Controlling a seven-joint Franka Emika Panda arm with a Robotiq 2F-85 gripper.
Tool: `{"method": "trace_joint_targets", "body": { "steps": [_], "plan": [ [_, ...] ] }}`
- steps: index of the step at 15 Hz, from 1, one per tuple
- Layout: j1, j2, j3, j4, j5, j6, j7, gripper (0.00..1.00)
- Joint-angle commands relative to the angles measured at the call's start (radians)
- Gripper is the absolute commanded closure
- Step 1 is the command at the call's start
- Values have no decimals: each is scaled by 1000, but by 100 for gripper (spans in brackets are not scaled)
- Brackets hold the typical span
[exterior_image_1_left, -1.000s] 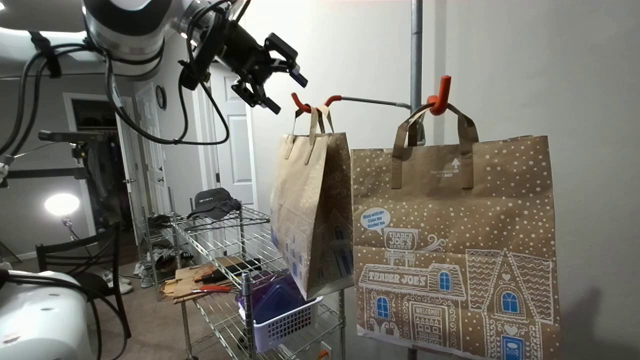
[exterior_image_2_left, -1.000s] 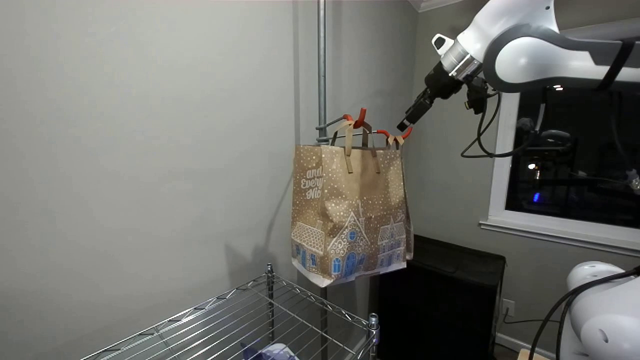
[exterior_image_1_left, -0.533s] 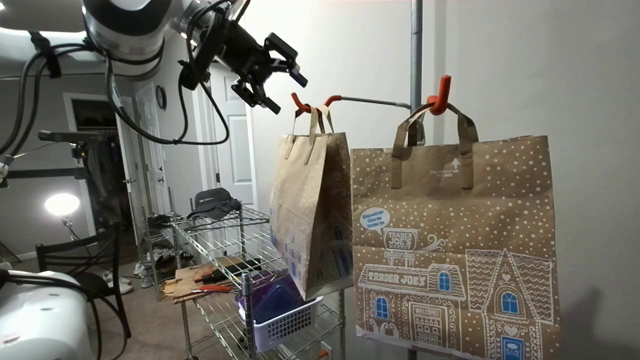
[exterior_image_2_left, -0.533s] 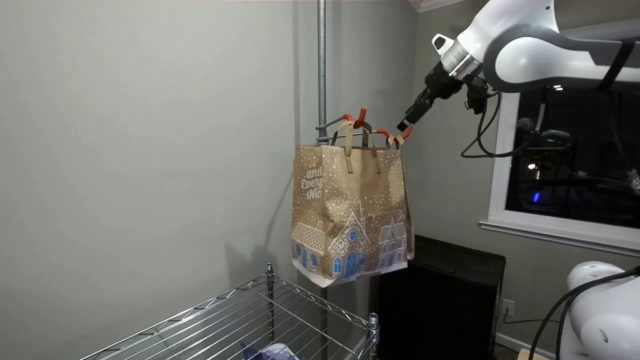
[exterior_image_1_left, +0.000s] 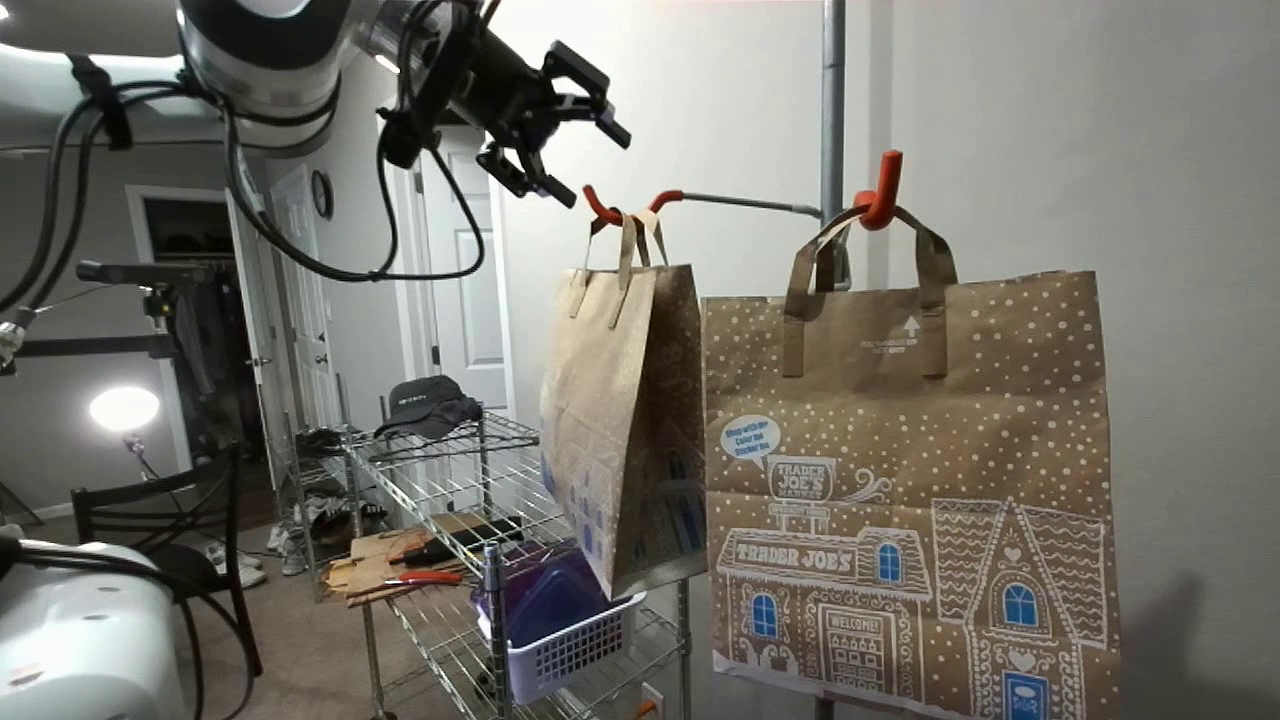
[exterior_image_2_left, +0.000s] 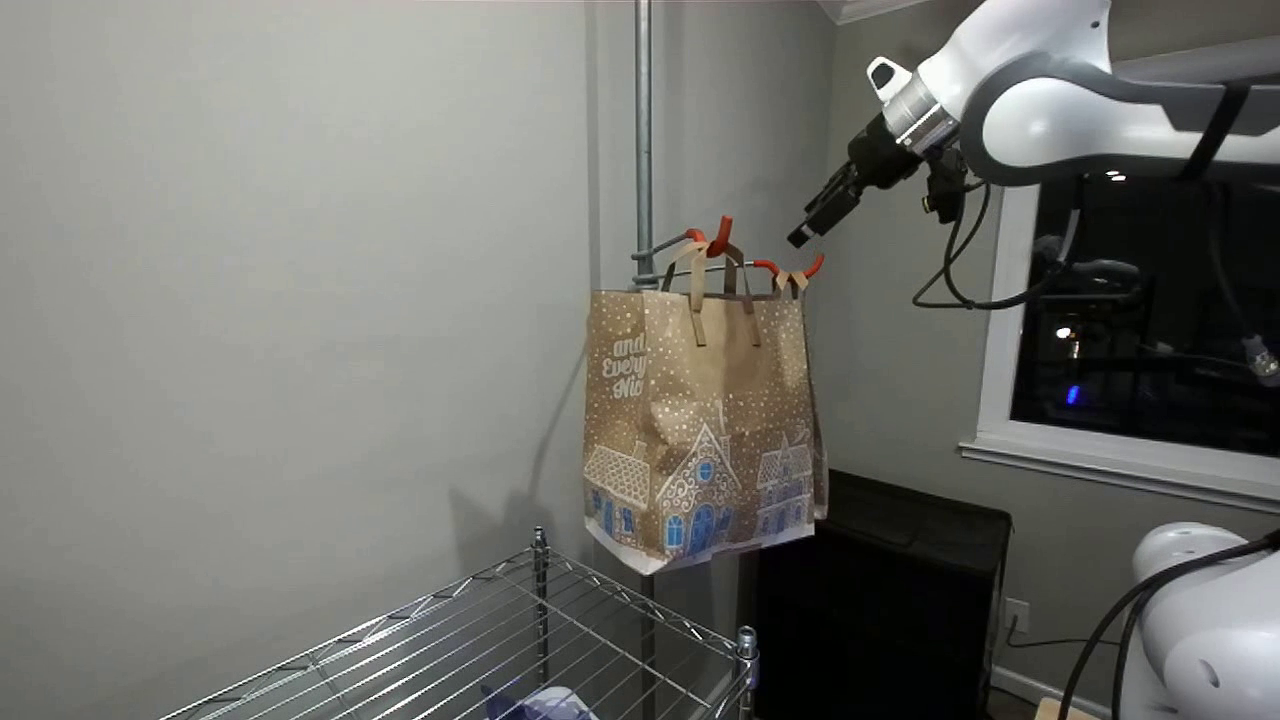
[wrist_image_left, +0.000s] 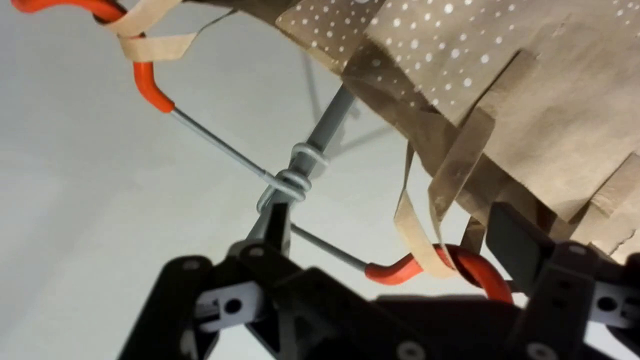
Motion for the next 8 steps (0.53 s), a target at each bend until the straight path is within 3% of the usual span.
{"method": "trace_joint_targets", "body": {
  "steps": [1,4,8],
  "plan": [
    [97,54,-100,17,25,149,-185,0],
    [195,64,-173,16,70,170,-334,0],
    [261,46,-208,30,149,116,-473,0]
  ]
}}
